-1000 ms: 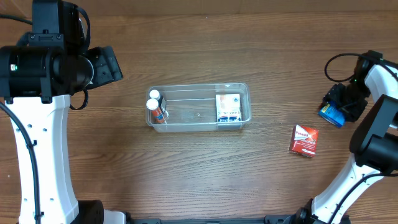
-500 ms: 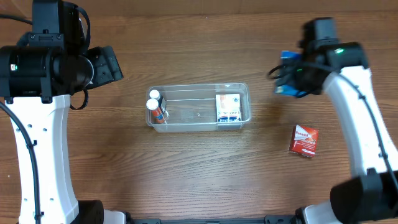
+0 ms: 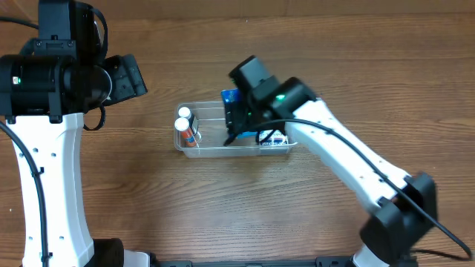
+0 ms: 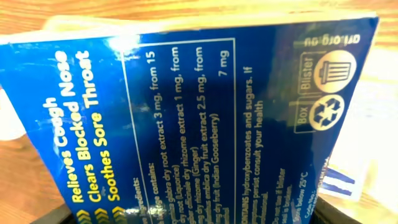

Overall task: Pack container
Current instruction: 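Carry the blue box into the container's middle and lower it upright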

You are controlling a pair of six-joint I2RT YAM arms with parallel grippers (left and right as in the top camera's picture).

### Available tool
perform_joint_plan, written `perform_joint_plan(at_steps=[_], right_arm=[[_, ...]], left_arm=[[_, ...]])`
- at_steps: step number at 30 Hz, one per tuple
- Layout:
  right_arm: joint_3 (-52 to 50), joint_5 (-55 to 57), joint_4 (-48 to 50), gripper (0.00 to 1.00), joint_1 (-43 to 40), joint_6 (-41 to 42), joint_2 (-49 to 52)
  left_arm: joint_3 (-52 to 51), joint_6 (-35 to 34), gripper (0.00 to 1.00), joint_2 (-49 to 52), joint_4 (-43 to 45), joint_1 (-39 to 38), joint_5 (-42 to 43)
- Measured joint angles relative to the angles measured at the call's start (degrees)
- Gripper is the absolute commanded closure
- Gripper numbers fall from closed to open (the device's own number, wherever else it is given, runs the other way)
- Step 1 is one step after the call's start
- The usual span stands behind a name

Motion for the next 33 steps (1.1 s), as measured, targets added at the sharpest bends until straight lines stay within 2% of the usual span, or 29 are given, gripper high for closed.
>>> perform_joint_plan(at_steps=[14,18,27,33], right_arm=[[0.0,0.26,2.62,0.37,-0.07,3.65,9.7],[0.02,0.15,2.45,0.25,-0.02,3.69,11.58],[0.02,0.24,1.36,0.23,-0.02,3.67,12.66],[0.02,0.24,-0.09,0.06,-0.07,3.48,12.66]], left_arm=[[0.0,0.0,0.15,0.0,0.0,0.0,0.0],[0.0,0.0,0.15,0.0,0.0,0.0,0.0],[0.0,0.0,0.15,0.0,0.0,0.0,0.0],[0.0,0.0,0.15,0.0,0.0,0.0,0.0]])
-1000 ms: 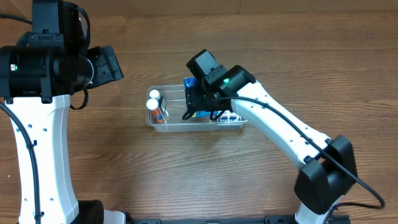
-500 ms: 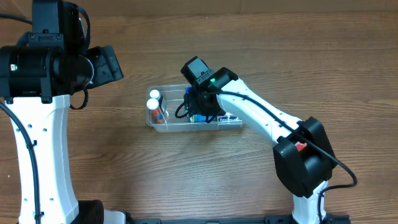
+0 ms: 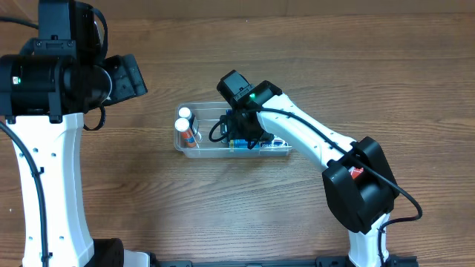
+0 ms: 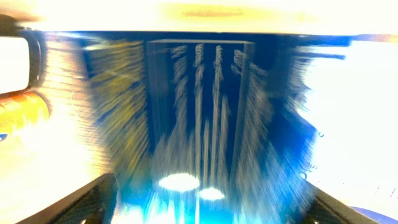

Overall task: Pack container
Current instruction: 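Carry the blue box into the container's middle and lower it upright, then release the blue box and move the right gripper to the red Panadol box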

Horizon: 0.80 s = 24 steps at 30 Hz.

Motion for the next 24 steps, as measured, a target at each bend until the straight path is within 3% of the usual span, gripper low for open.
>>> perform_joint_plan(at_steps=[11,16,19,24], right_arm=[[0.0,2.16,-1.66,0.0,0.0,0.15,-0.48],[1.6,10.4,-6.71,0.0,-2.21,3.52,-7.91],[3.52,12.79,-8.72,0.0,-9.35,5.57,-16.35],[5.53,13.62,-20.5,0.0,-30.25,6.38,-24.94]], left_arm=[[0.0,0.0,0.15,0.0,0.0,0.0,0.0],[0.0,0.0,0.15,0.0,0.0,0.0,-0.02],[0.0,0.02,0.14,0.0,0.0,0.0,-0.15],[0.0,0.22,0.14,0.0,0.0,0.0,-0.2]])
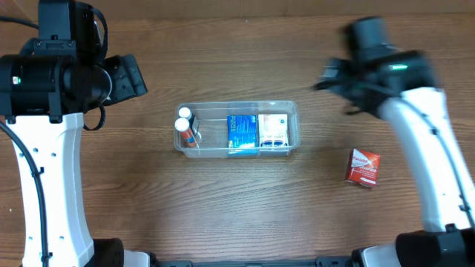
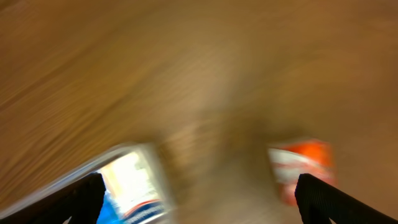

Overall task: Pack container
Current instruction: 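Release the blue box and move the right gripper to the red Panadol box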

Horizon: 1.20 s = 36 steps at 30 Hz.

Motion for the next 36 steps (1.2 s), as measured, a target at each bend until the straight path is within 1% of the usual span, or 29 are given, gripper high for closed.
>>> perform_joint_plan(at_steps=[3,7,10,13,15,20,23,26,30,36], right_arm=[[-1.09,-0.68,-4.26,0.0,-6.49,-1.73,0.15],[-5.51,-1.7,-5.22,0.0,-10.82,-4.22,-0.98],[-11.74,-2.54,-3.87,0.0,-12.22,-6.36,-5.92],[-19.17,-3.69,0.42,0.0,-14.03,-7.78,-11.37],[-24.57,-6.16,4.52,0.0,-16.17,-11.23,-12.61],[-34.99,-10.88,12.94,0.0,-18.36,-18.1,-9.22],[-38.1,-11.89,15.76,0.0,-18.73,-20.24,-7.04],[-39.67,-12.31,18.12,0.0,-18.84,-22.6,-3.54],[-39.71,-12.33,20.5,0.0,-18.82,-23.65,0.52],[-39.74,-12.35,21.05,0.01,-18.82,-24.5,7.89]], left_arm=[[0.0,0.0,0.14,0.0,0.0,0.0,0.0],[0.0,0.0,0.14,0.0,-0.02,0.0,0.0],[0.0,0.0,0.14,0.0,0.0,0.0,-0.02],[0.0,0.0,0.14,0.0,0.02,0.0,-0.02],[0.0,0.0,0.14,0.0,0.0,0.0,0.0],[0.0,0.0,0.14,0.0,0.09,0.0,-0.02],[0.0,0.0,0.14,0.0,0.24,0.0,-0.02],[0.0,0.0,0.14,0.0,0.22,0.0,-0.02],[0.0,0.0,0.14,0.0,0.24,0.0,0.0],[0.0,0.0,0.13,0.0,0.24,0.0,-0.02]])
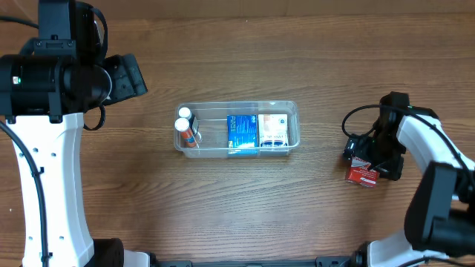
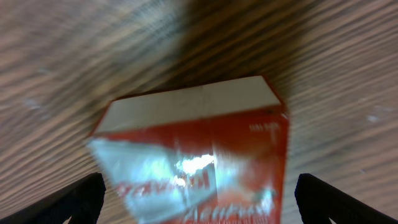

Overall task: Pack container
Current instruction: 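Release the blue box and move the right gripper to the red Panadol box, then grasp the red box and lower it into the container beside the Hansaplast box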

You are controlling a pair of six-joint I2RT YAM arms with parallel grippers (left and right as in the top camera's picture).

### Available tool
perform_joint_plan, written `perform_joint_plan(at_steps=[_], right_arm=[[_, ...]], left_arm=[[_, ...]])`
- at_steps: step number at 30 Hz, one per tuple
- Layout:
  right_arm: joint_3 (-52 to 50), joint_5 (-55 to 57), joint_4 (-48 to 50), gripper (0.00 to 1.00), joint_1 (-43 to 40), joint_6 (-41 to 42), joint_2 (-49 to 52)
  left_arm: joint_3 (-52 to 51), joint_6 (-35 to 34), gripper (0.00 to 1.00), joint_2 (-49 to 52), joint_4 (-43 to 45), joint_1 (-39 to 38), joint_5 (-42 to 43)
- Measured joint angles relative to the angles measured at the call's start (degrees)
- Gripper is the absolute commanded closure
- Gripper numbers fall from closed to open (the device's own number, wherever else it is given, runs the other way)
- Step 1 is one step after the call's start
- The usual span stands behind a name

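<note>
A clear plastic container (image 1: 293,122) sits mid-table. It holds a blue box (image 1: 242,132), a white packet (image 1: 273,128) and two white-capped bottles (image 1: 185,126) at its left end. To the right on the table lies a red box (image 1: 363,174) (image 2: 199,155). My right gripper (image 1: 369,159) (image 2: 196,214) hangs right over the red box, open, its fingers (image 2: 78,202) standing wide on either side of it. The wrist view is blurred. My left gripper is not in view; only the left arm's body (image 1: 67,74) shows at far left.
The right arm's white link (image 1: 430,144) runs along the table's right edge, with its cable by the red box. The left arm's column (image 1: 44,193) stands at the left. Bare wooden table surrounds the container.
My right gripper was up at the back right of the table, away from everything. Now it is down over the red box, open around it. The container's contents are unchanged.
My right gripper held the blue box over the container. Then it was low inside the container with the box. Then the box lay in the container and the gripper was far off at back right. Now it is open over the red box.
</note>
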Motion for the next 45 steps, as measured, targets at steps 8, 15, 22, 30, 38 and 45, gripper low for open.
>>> perform_joint_plan(at_steps=[8,15,22,30,38,45], right_arm=[[-0.09,-0.24,0.07,0.25,-0.02,-0.31,2.58],[0.09,-0.79,-0.33,0.34,0.0,-0.66,2.58],[5.88,-1.51,-6.78,0.33,0.17,-0.28,2.56],[22.34,-8.72,-12.04,0.33,8.22,0.11,-2.91],[31.5,-11.56,-6.16,0.33,29.46,0.7,-8.46],[31.5,-6.6,-4.63,0.34,39.6,4.72,-2.03]], left_arm=[[0.0,0.0,0.13,0.0,-0.02,0.0,0.0],[0.0,0.0,0.14,0.0,0.0,0.0,0.0],[0.0,0.0,0.13,0.0,0.0,0.0,0.0],[0.0,0.0,0.13,0.0,-0.02,0.0,0.0],[0.0,0.0,0.13,0.0,0.0,0.0,0.0],[0.0,0.0,0.13,0.0,-0.02,0.0,0.0]])
